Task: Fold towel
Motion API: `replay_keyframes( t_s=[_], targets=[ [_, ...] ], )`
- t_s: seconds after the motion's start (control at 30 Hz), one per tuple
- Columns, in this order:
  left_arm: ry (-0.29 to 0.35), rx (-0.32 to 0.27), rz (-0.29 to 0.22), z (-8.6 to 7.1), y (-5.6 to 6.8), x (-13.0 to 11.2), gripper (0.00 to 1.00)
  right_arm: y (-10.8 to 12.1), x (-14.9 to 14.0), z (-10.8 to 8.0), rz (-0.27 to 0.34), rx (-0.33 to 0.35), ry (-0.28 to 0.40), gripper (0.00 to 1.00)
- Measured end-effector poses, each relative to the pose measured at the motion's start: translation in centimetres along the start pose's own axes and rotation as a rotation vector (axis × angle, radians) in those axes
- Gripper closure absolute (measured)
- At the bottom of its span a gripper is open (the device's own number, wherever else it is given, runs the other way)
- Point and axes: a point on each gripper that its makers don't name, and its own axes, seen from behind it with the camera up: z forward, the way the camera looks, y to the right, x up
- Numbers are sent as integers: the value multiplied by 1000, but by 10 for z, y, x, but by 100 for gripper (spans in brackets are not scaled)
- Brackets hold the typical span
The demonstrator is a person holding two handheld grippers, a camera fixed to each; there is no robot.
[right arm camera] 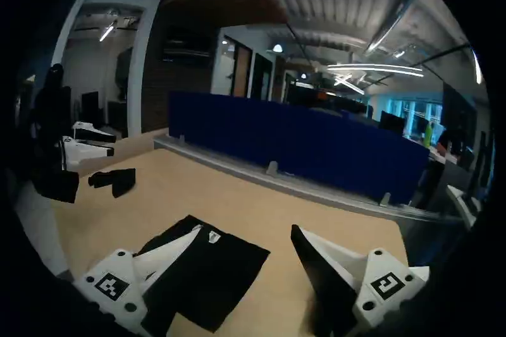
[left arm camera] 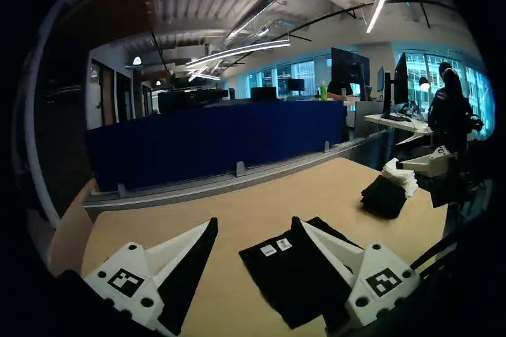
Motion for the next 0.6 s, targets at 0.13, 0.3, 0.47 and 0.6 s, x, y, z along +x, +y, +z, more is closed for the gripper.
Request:
replay_keyframes(
  t_s=[0.13,0.3,0.47,0.6],
  targets=[
    [-49,-37,19,5,12,-18,15,-5,-14,5,-23,26,-37,0],
    [-122,-71,33,11,25,-54,15,-12,-42,11,-36,54,-90,0],
    [-195,-99,24,15,37,-93,15,-20,-79,19,-43,77,-154,0],
    [-261,-127,11,16,47,-127,15,-27,-109,26,-45,94,-202,0]
  ],
)
